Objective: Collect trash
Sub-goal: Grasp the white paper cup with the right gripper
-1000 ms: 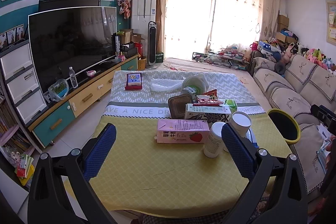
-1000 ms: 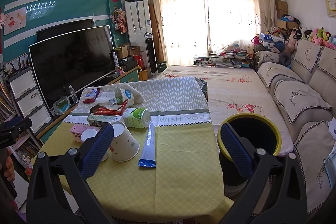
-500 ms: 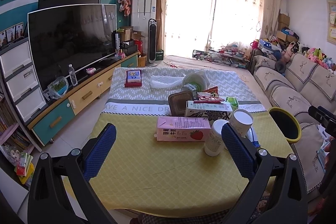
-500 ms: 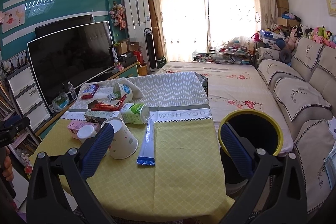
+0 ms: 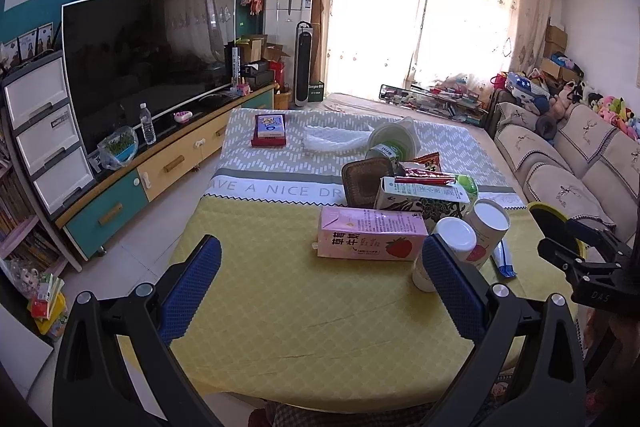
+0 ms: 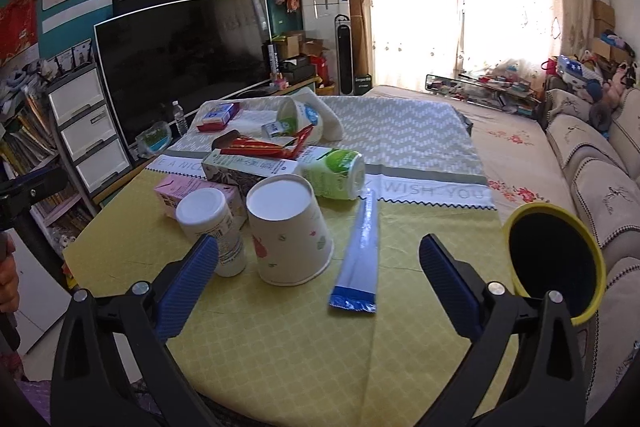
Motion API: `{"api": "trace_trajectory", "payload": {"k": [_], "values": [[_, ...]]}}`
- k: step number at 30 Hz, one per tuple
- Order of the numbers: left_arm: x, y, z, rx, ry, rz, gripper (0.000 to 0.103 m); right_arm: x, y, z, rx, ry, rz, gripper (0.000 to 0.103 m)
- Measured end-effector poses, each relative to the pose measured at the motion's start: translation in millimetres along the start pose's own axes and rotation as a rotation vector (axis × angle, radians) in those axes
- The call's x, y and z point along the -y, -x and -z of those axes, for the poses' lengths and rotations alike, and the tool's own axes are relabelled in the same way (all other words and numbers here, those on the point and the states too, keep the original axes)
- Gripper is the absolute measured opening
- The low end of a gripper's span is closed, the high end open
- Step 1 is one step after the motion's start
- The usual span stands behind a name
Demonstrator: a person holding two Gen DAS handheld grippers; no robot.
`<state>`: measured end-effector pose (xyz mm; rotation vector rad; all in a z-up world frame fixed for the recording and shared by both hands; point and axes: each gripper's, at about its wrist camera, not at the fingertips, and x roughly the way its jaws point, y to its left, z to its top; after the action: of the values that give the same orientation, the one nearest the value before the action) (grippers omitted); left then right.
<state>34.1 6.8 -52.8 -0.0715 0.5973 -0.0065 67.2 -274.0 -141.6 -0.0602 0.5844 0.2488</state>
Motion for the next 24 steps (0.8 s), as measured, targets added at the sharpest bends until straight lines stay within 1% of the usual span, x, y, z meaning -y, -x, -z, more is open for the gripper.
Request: {"api": "trace_trajectory", "payload": {"k": [1,3,4,7,11,13,14,17,19,21,24], "values": [[-1,-2,1,-0.004,0.0,0.0,0.099,-3,-8,-2,-0.008,0.007,-0.002,0.087],[-1,-6,2,-0.01,0.0,0.001,0.099,-8,-23,-7,-0.004,0.027,0.008,0.082],[0,-8,3,-0.013,-0.001,0.001,0.099,-11,-32,-9,-0.014,0.028,0.0,0.081],[-1,-11,5,-0.017,-0.003,-0.002,0.099,-11,-49,-8,-0.08,0.0,-0.047,0.08],[-2,-15,6,-0.028,0.0,-0.003,0.099,-15,-67,-7,-0.119,-0.001,-0.046,0.078],[-1,-17,7,-0.032,-0.001,-0.003,0.099,-17,-75,-8,-0.137,0.003,-0.044,0.072],[-1,-19,7,-0.034,-0.001,-0.003,0.099,-17,-79,-9,-0.143,0.006,-0.043,0.071],[0,-22,8,-0.041,-0.003,-0.001,0.099,-19,-89,-10,-0.155,0.006,-0.048,0.066],[0,-23,9,-0.044,-0.005,0.001,0.099,-19,-94,-10,-0.162,-0.004,-0.066,0.058],[0,-25,9,-0.047,-0.006,0.002,0.099,-19,-93,-10,-0.152,-0.005,-0.067,0.057],[0,-26,9,-0.053,-0.005,0.003,0.099,-16,-86,-12,-0.138,-0.031,-0.1,0.056]]}}
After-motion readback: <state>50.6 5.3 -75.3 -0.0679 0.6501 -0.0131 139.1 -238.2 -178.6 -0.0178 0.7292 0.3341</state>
